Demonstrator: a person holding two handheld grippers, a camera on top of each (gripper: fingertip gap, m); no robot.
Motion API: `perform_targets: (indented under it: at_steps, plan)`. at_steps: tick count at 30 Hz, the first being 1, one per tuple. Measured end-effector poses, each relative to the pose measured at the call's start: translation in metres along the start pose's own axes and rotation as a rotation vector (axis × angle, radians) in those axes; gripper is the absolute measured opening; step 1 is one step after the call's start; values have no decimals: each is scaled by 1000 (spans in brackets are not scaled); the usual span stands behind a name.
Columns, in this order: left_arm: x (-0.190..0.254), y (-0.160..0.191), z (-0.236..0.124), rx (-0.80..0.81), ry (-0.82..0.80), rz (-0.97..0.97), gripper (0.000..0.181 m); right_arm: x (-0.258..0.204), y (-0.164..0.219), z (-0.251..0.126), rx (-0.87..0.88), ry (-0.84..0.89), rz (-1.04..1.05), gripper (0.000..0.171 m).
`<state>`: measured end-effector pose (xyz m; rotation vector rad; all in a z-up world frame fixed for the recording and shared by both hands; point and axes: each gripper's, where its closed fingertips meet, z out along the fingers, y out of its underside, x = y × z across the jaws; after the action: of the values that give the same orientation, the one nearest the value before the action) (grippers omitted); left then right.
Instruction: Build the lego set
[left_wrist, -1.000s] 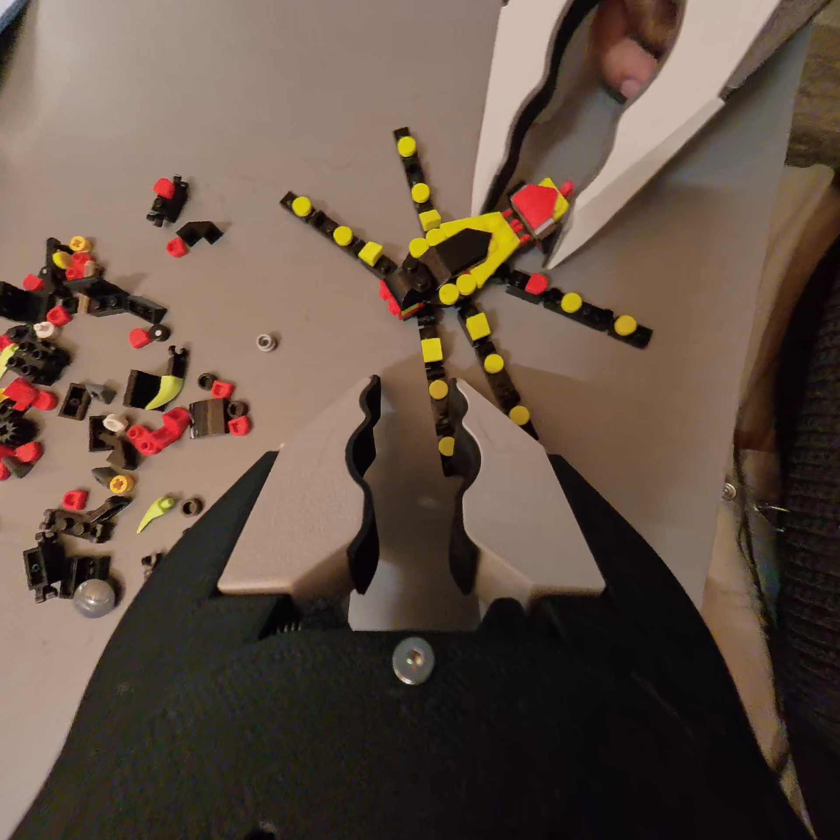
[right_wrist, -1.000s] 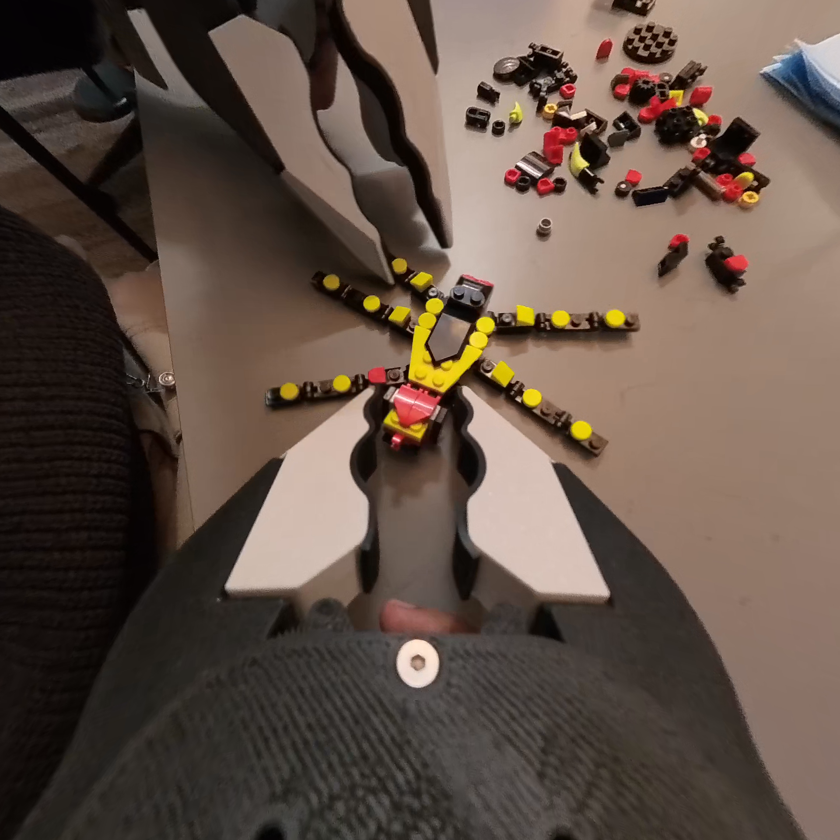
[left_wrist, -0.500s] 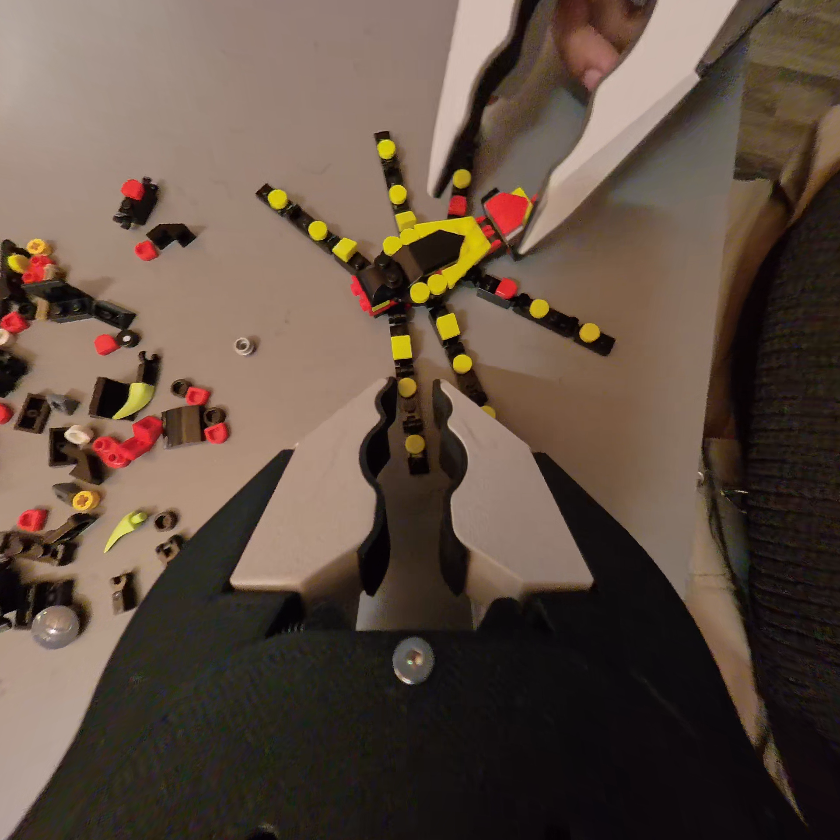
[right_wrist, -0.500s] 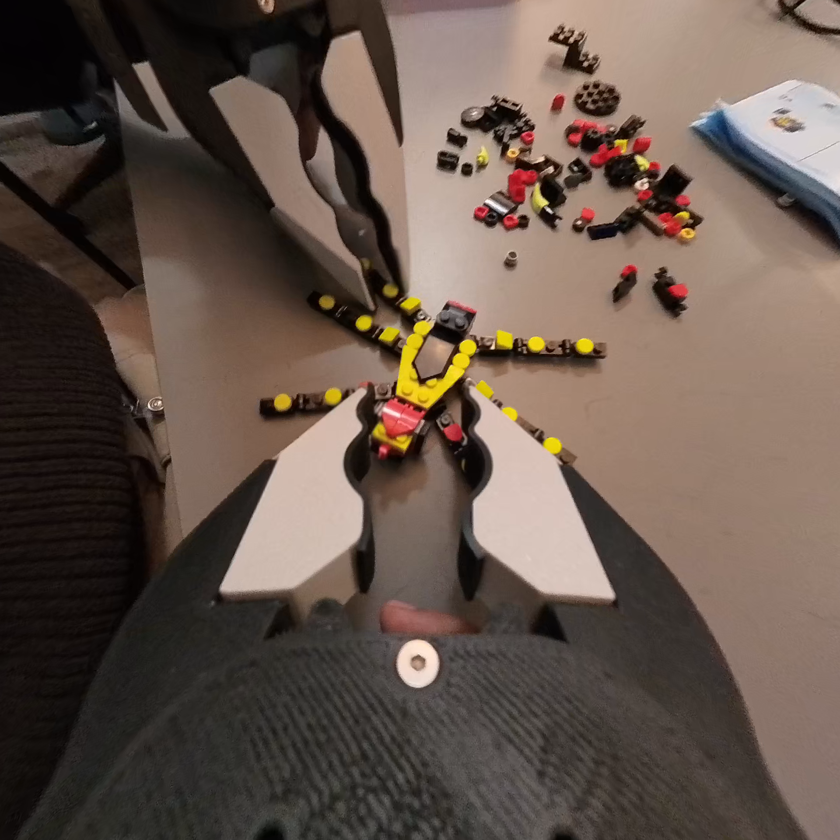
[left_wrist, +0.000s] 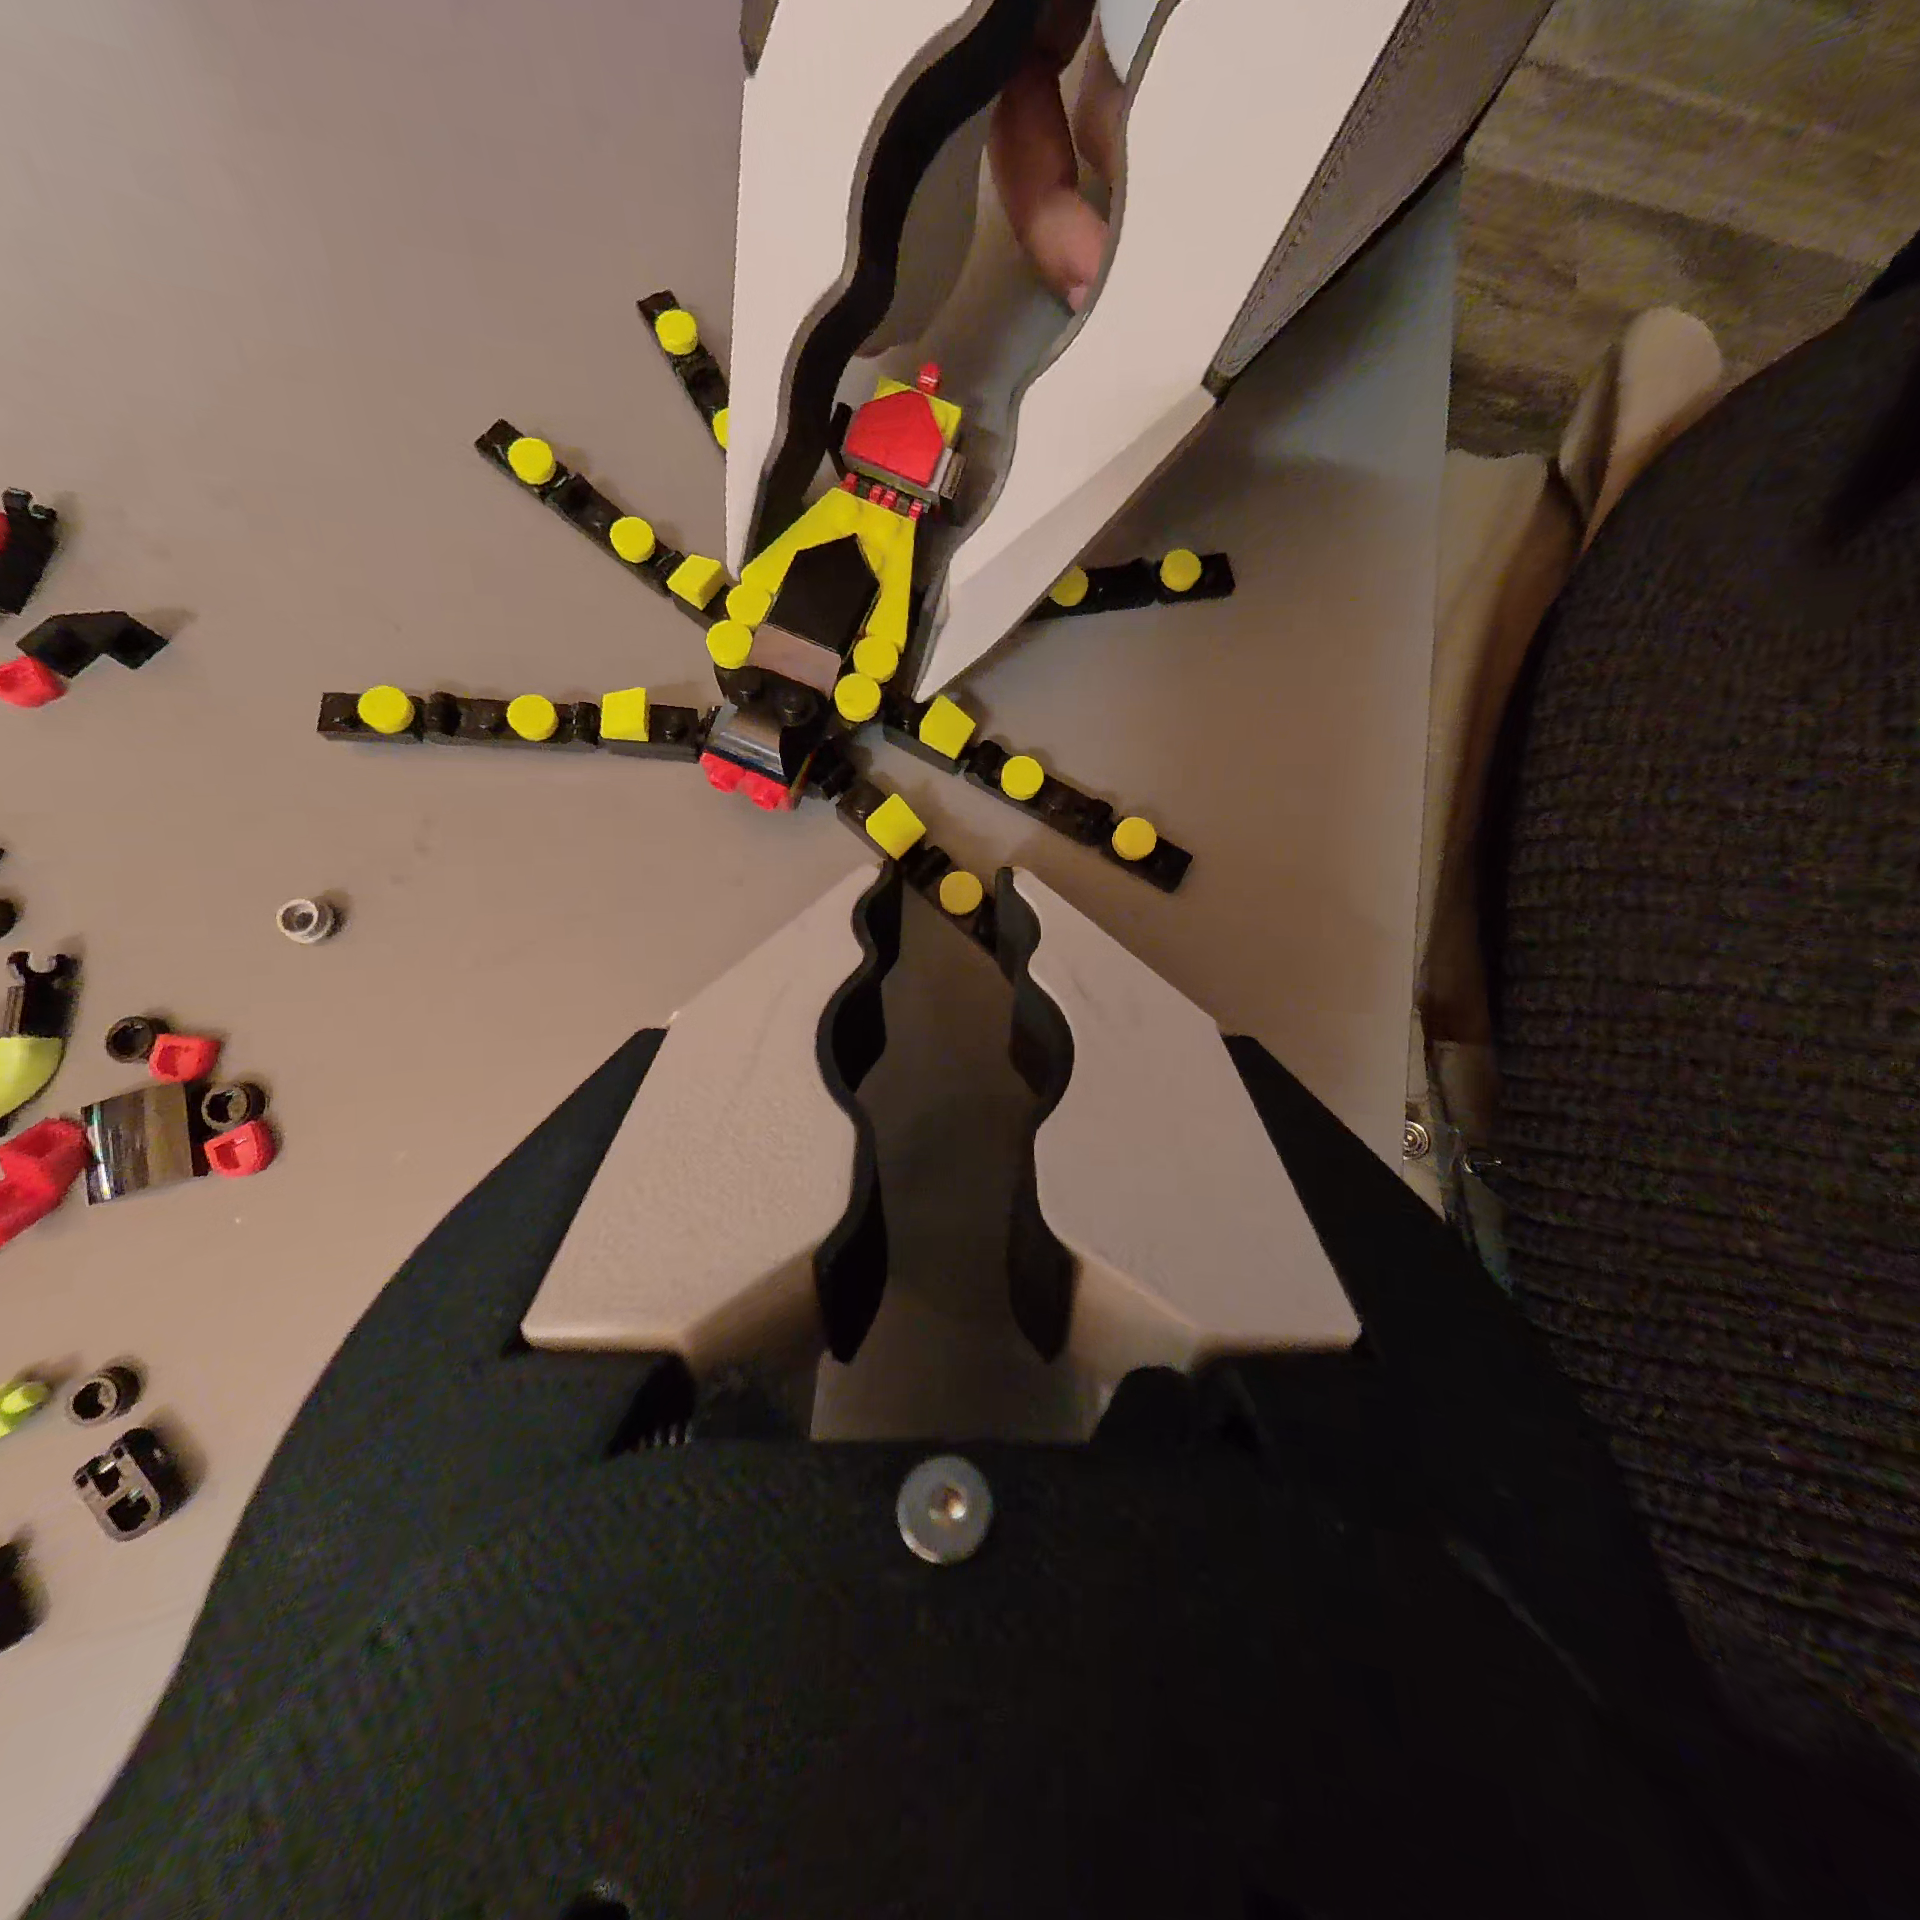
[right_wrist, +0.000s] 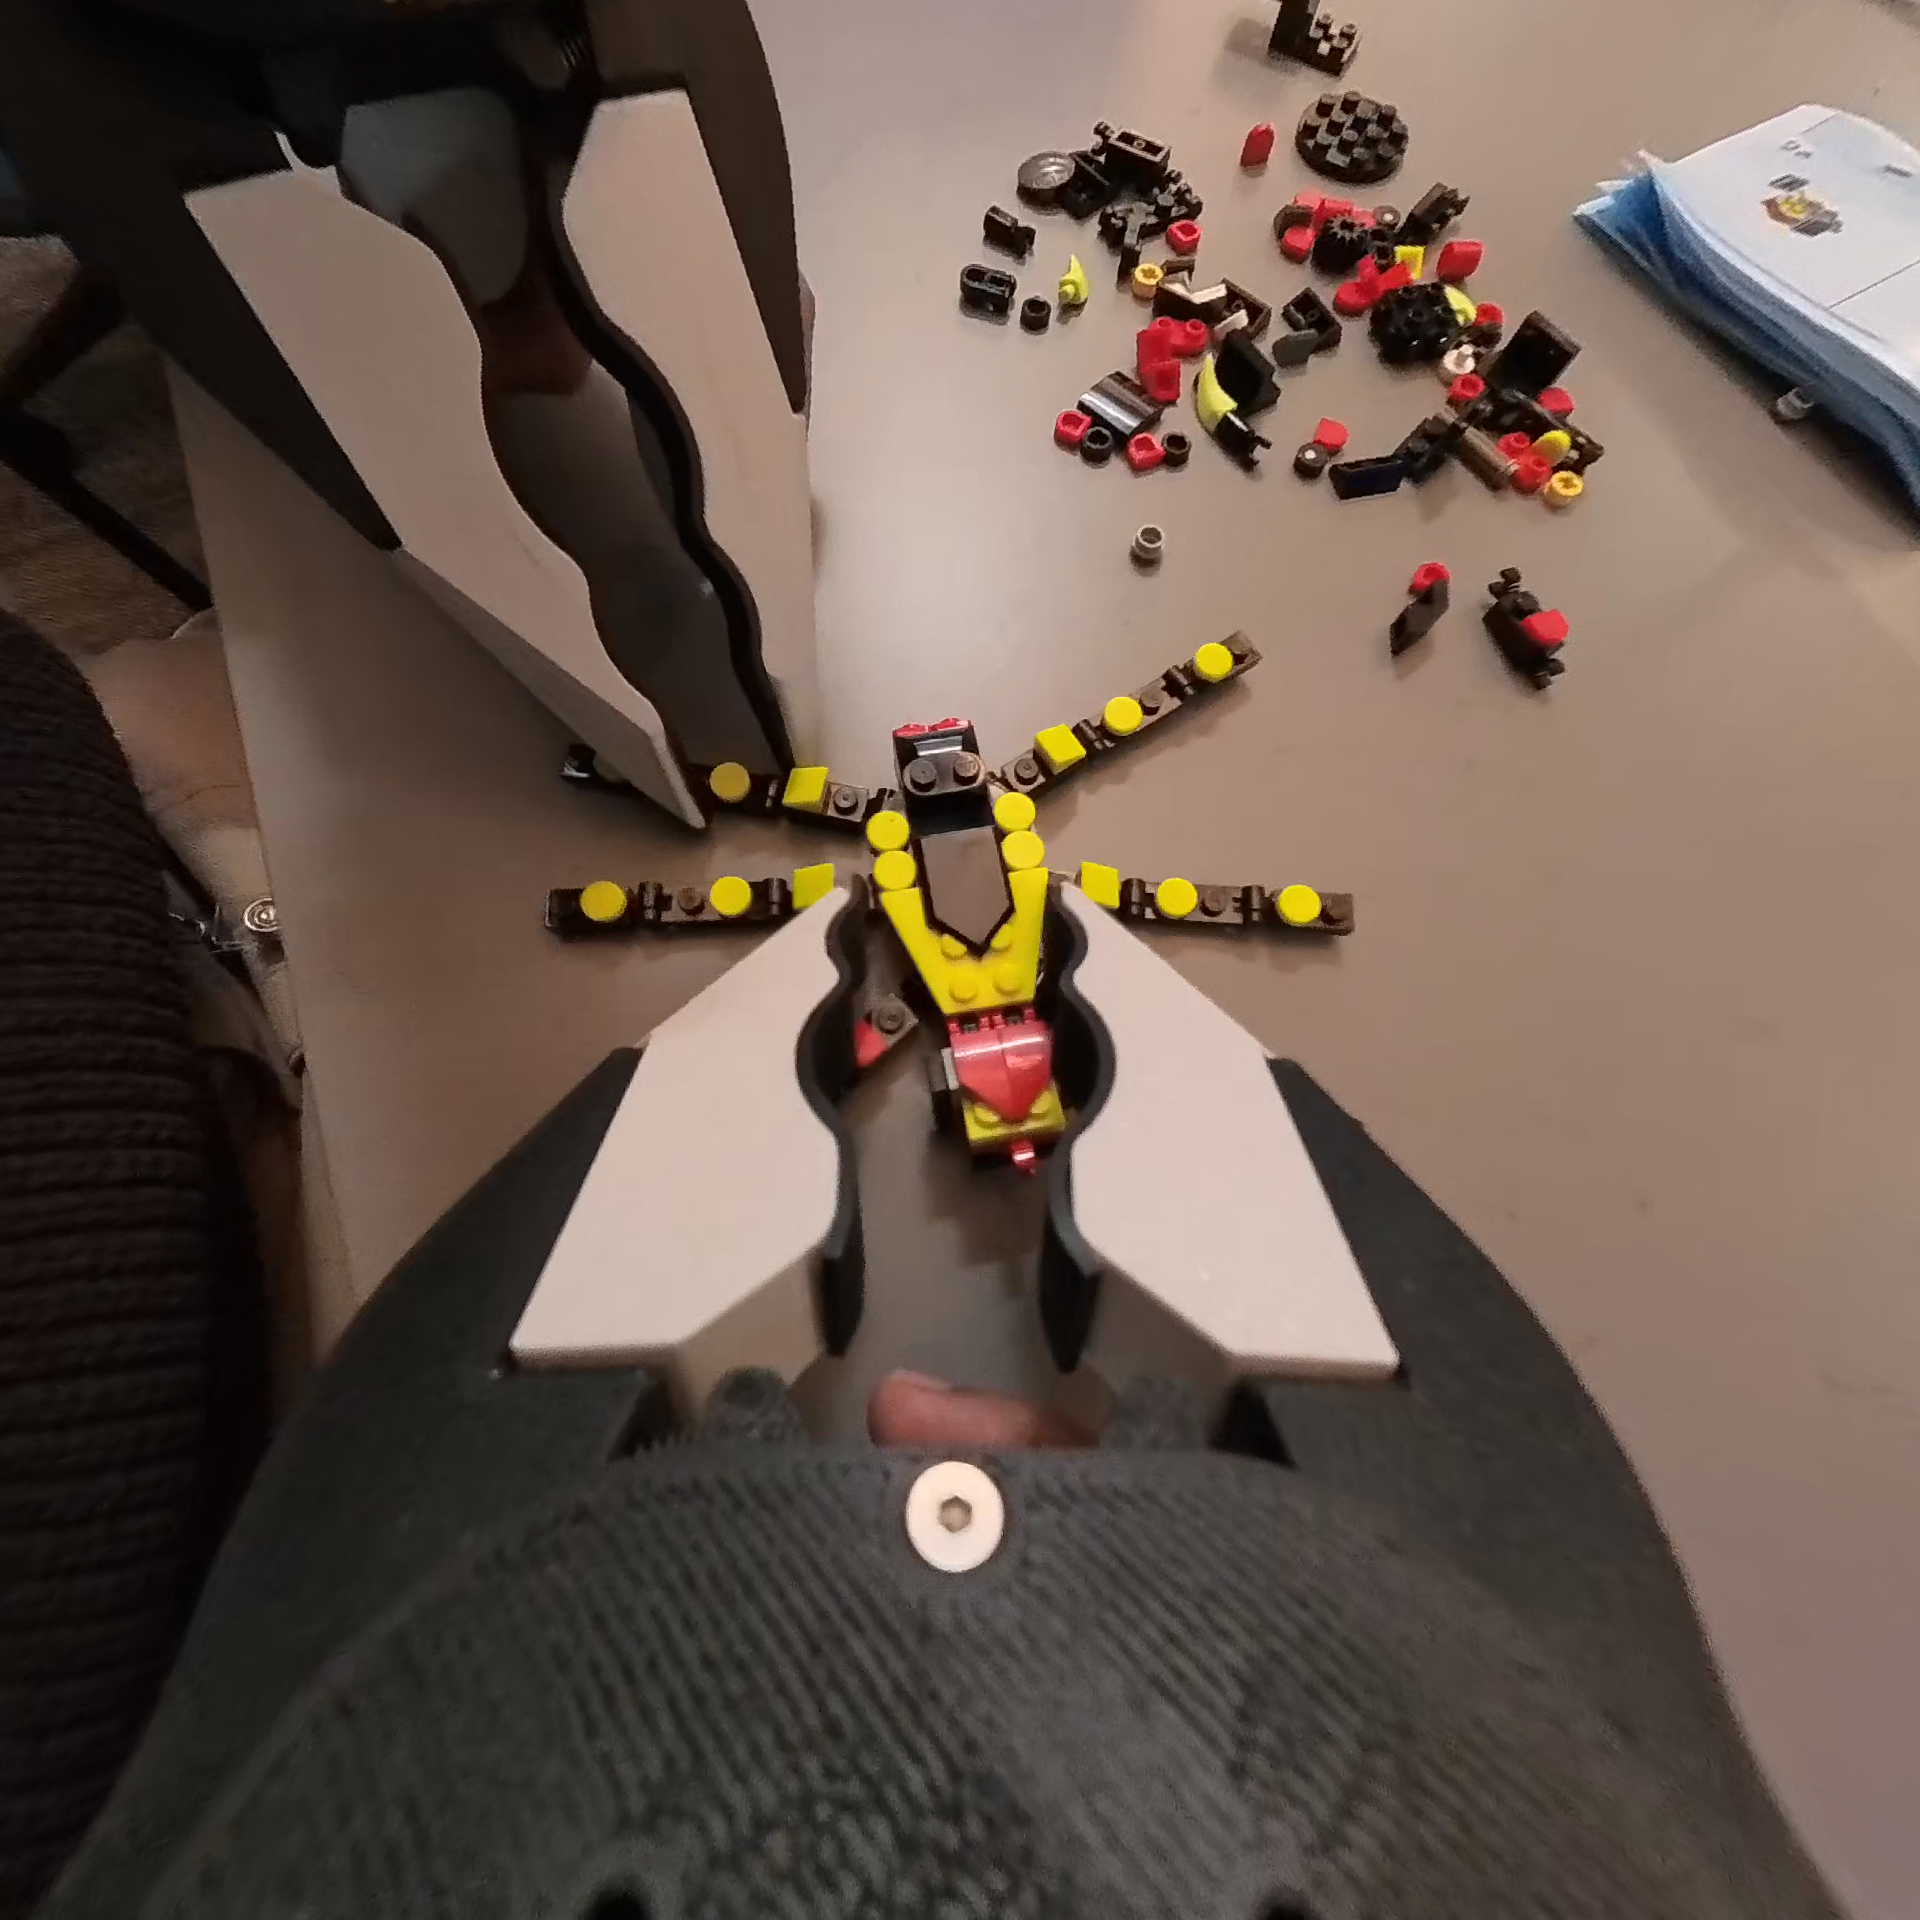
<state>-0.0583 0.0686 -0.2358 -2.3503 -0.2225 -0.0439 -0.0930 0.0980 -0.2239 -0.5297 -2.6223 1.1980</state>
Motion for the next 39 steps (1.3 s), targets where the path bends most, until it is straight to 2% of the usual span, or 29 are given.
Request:
perform_targets:
  at_steps: [3,5,6,11,18,31,39]
  plan:
    - [1,0,0,0,2,-10,19,1,2,1,-8,2,-5,29]
    - [3,-1,0,4,15,-17,27,2,3,1,-6,3,-11,29]
    - [2,-2,1,1,3,-19,39,1,3,1,-6,-3,-12,29]
    - [-8,-1,1,-11,-70,7,50,0,3,0,-6,-13,-16,29]
    - [-10,-6,4,17,-103,19,49,-7,3,0,-7,-42,-28,29]
    - [-8,-5,5,-2,-103,26,31,-12,3,0,-14,-59,-49,29]
    - [-8,-4,4,-12,-102,31,31,-13,3,0,-12,-65,-49,29]
